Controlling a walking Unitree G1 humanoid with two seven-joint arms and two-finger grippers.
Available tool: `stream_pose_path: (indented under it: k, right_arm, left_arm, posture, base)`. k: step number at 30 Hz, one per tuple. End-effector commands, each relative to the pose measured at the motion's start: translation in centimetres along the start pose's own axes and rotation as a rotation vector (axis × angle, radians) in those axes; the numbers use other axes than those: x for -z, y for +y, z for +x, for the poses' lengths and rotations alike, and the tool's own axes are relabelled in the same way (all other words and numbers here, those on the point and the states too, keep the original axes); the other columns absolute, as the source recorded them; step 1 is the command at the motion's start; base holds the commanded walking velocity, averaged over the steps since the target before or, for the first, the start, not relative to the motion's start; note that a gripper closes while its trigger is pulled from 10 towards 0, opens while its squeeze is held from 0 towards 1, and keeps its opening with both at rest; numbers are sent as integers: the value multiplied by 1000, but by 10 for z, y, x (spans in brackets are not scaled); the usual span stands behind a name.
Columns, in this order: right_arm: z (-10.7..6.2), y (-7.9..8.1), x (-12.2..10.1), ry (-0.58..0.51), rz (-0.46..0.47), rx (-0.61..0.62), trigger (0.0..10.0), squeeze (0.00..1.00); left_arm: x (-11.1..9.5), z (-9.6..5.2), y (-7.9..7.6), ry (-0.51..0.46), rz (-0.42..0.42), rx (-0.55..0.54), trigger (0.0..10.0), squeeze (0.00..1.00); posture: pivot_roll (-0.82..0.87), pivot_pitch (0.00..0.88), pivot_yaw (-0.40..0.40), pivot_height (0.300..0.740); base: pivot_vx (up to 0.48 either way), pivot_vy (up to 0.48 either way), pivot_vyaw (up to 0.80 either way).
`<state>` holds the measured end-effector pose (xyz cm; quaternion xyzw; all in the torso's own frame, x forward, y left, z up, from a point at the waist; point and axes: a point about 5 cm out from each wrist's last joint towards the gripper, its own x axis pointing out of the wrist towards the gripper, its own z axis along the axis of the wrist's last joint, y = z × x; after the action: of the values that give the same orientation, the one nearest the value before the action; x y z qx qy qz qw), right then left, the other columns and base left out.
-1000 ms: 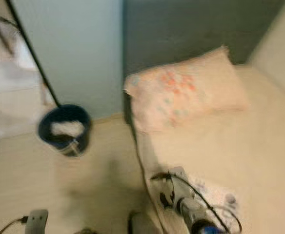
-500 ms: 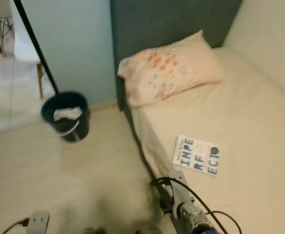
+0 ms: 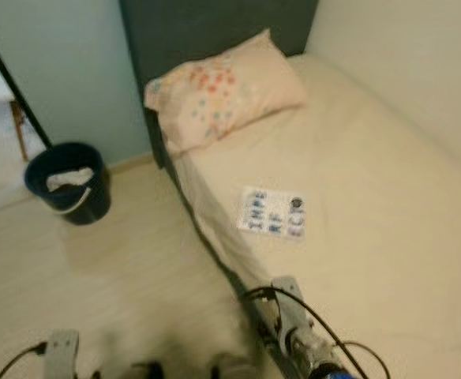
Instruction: Clean up the room
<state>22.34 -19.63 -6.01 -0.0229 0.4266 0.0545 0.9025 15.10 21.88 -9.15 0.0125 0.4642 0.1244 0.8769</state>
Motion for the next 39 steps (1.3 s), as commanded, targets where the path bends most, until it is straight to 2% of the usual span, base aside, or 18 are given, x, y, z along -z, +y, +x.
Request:
stream_pose_path:
  k: [1,8,11,16,19,28,30,31,33,39]
  right_arm:
    - [1,6,-2,-15,2,-18,10000,0]
    - [2,8,-11,-49,0,-32,10000,0]
    - [4,11,-17,-63,-18,-48,10000,0]
    - [4,13,-17,-61,-28,-56,10000,0]
    - [4,14,-15,-57,-31,-58,10000,0]
    - [4,16,-15,-61,-35,-88,10000,0]
    - [4,24,-16,-66,-105,-163,10000,0]
    - [4,24,-16,-66,-105,-163,10000,0]
    - [4,32,-15,-73,-197,-227,10000,0]
    - [4,42,-18,-87,-237,-302,10000,0]
  left_arm:
    - [4,-1,8,2,-23,-20,10000,0]
    - [2,-1,10,-9,-18,-18,10000,0]
    - [1,-1,9,-13,-15,-9,10000,0]
    - [0,-1,12,-17,-30,-36,10000,0]
    - [-3,0,15,-38,-80,-49,10000,0]
    - [-6,0,15,-49,-69,-39,10000,0]
    - [-7,0,16,-54,-76,-46,10000,0]
    - [-7,0,16,-54,-76,-46,10000,0]
    - [-7,0,16,-55,-67,-45,10000,0]
    - [-6,0,15,-53,-64,-40,10000,0]
  posture:
    - [-83,63,18,740]
    - [-85,65,20,740]
    - [-86,64,21,740]
    - [-85,63,19,740]
    - [-86,62,19,740]
    - [-90,60,19,740]
    - [-88,62,16,740]
    - [-88,62,16,740]
    - [-87,61,14,740]
    - [-83,57,12,740]
  base:
    - [0,0,0]
    - [0,0,0]
    - [0,-427,0]
    - [0,-474,0]
    - [0,0,0]
    - [89,0,0]
    - [300,0,0]
    - [300,0,0]
    - [304,0,0]
    - [303,0,380]
